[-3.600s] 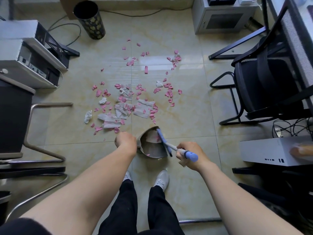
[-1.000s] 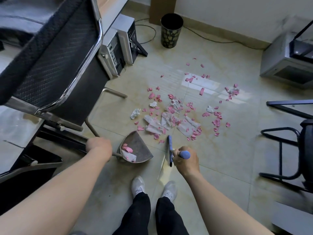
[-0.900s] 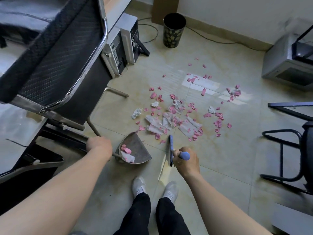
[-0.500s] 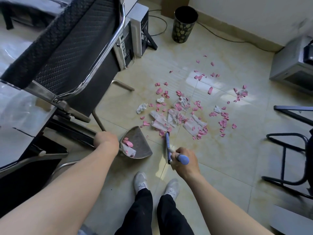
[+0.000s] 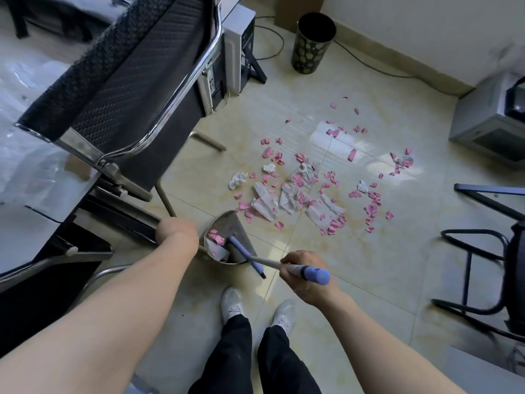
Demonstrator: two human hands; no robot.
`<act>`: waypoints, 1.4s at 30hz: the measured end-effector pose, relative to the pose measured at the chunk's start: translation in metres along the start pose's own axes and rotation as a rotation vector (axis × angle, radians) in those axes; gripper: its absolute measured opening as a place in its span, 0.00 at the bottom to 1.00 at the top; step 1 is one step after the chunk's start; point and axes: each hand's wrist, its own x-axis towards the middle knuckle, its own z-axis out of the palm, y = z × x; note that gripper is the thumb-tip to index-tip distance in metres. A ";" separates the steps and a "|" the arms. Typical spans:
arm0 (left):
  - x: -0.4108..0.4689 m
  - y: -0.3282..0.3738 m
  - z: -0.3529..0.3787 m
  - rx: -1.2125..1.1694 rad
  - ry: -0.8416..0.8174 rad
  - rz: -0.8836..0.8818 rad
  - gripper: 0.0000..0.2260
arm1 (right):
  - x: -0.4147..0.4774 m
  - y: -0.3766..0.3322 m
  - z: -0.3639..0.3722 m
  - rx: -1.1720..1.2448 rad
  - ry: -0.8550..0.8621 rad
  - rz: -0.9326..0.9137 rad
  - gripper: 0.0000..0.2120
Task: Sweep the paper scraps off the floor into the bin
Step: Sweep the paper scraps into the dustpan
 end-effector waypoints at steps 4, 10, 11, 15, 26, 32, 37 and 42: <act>-0.005 -0.016 0.001 -0.050 -0.027 -0.010 0.17 | 0.000 -0.002 -0.010 0.028 0.115 0.051 0.09; 0.002 -0.037 0.002 -0.108 -0.043 -0.080 0.17 | 0.015 -0.013 -0.011 0.050 0.208 0.045 0.16; 0.004 -0.040 0.001 -0.106 -0.042 -0.084 0.17 | 0.019 -0.016 -0.010 0.053 0.214 0.052 0.16; 0.015 -0.046 0.000 -0.113 -0.050 -0.109 0.16 | 0.040 -0.025 -0.006 0.037 0.201 0.062 0.16; 0.049 -0.040 -0.017 -0.106 -0.013 -0.081 0.17 | 0.080 -0.031 0.014 -0.189 0.045 -0.089 0.09; 0.045 -0.034 -0.021 -0.086 -0.013 -0.082 0.16 | 0.059 -0.015 -0.009 0.029 0.062 -0.087 0.09; 0.038 -0.045 -0.026 -0.112 -0.038 -0.070 0.18 | 0.049 -0.022 -0.025 0.084 0.242 -0.081 0.06; 0.044 -0.060 -0.039 -0.174 -0.055 -0.100 0.18 | 0.057 -0.051 -0.043 0.027 0.349 -0.116 0.08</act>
